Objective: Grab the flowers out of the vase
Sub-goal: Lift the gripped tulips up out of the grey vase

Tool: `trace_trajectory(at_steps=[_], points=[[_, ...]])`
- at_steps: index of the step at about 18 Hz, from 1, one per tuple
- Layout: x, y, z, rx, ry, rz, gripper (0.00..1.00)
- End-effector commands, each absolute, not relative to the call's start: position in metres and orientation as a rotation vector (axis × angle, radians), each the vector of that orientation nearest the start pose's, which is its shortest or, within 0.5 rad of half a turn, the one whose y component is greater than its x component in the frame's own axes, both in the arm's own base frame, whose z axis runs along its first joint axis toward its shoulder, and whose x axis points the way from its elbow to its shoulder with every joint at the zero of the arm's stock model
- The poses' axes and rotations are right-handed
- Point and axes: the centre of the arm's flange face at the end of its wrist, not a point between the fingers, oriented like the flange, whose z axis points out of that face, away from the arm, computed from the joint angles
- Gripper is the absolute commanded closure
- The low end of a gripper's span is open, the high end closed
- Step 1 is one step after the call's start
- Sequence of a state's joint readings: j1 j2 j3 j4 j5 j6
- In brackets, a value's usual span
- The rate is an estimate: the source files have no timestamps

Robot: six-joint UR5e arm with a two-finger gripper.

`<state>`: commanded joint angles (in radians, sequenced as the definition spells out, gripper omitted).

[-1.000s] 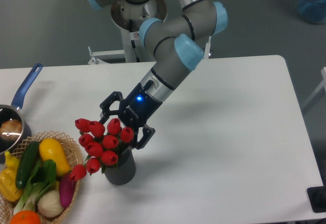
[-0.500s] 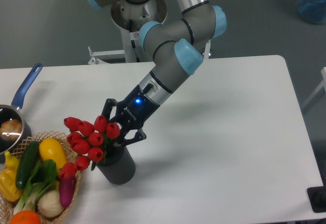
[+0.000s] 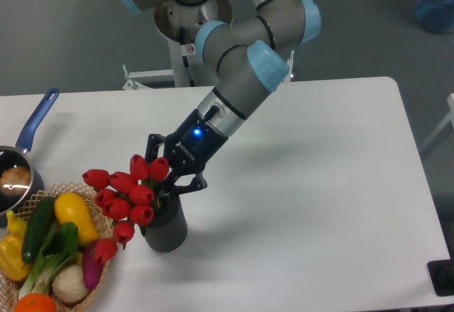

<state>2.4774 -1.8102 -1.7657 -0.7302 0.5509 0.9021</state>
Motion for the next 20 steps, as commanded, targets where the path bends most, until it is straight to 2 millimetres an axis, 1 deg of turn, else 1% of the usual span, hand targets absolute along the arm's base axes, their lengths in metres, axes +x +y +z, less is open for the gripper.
trace_trajectory(at_steps=[1,4,7,10,13,16,20], points=[[-0.312,0.522,0.408,-2.060,0.228,-0.400,0.87],[-0.317,0.508,0.439,-2.008,0.185,-0.403,0.87],[-0.323,0.490,0.470,-1.957,0.149,-0.396,0.87],[-0.327,0.479,0.491,-1.925,0.117,-0.398,0.87],[-0.331,0.475,0.507,-1.914,0.111,-0.379,0.87],[-0.333,0.474,0.525,-1.883,0.098,-0.399,0.87],[-0.338,0.470,0.530,-1.869,0.093,-0.398,0.86]])
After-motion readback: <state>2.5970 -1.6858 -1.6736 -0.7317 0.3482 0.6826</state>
